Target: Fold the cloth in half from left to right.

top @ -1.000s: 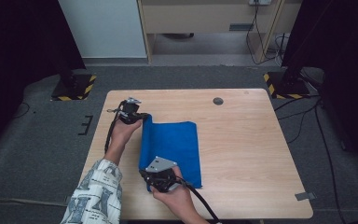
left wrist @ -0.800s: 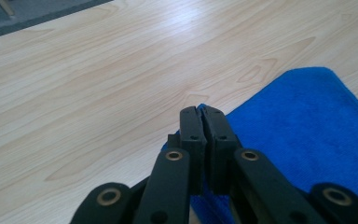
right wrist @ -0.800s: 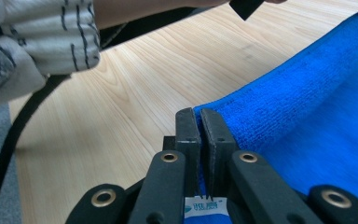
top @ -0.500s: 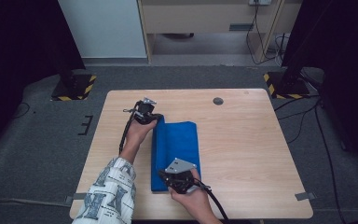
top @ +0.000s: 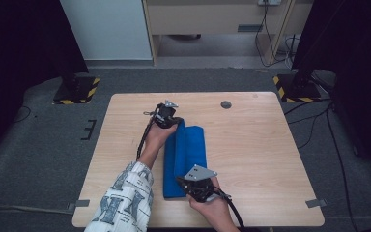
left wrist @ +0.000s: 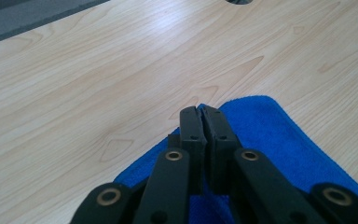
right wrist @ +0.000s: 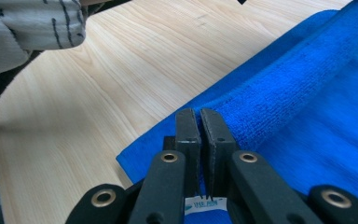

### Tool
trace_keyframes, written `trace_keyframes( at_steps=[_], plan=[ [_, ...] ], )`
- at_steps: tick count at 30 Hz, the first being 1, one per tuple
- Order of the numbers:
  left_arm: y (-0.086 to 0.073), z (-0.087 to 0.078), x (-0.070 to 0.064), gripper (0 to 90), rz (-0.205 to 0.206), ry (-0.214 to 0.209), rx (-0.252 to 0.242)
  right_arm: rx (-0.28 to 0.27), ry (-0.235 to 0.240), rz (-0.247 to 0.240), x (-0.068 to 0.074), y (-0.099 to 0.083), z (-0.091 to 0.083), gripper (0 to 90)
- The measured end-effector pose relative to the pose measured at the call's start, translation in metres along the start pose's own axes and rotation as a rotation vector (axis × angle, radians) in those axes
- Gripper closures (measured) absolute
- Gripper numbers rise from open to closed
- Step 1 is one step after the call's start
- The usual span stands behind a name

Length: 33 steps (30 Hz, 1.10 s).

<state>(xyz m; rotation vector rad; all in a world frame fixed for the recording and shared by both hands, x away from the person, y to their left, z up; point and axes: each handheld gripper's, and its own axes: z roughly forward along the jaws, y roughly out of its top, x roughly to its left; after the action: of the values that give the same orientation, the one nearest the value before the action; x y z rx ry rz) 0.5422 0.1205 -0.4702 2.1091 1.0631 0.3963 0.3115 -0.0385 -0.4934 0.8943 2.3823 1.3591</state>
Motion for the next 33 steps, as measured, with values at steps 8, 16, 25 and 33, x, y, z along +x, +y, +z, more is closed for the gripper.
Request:
trace_keyframes(
  at_steps=[8,16,25,33],
  plan=[
    [0.003,0.016,-0.011,87.2,0.004,-0.002,0.019,0.007,-0.021,0.016,-0.012,-0.01,-0.011,86.7],
    [0.004,0.027,-0.015,87.1,-0.016,-0.016,0.02,0.014,-0.025,0.027,-0.017,-0.018,-0.016,86.6],
    [0.006,0.033,-0.023,87.3,-0.006,-0.032,0.018,0.023,-0.024,0.028,-0.02,-0.017,-0.023,86.6],
    [0.007,0.041,-0.028,87.4,-0.007,-0.034,0.026,0.03,-0.032,0.049,-0.027,-0.024,-0.023,86.4]
  ],
)
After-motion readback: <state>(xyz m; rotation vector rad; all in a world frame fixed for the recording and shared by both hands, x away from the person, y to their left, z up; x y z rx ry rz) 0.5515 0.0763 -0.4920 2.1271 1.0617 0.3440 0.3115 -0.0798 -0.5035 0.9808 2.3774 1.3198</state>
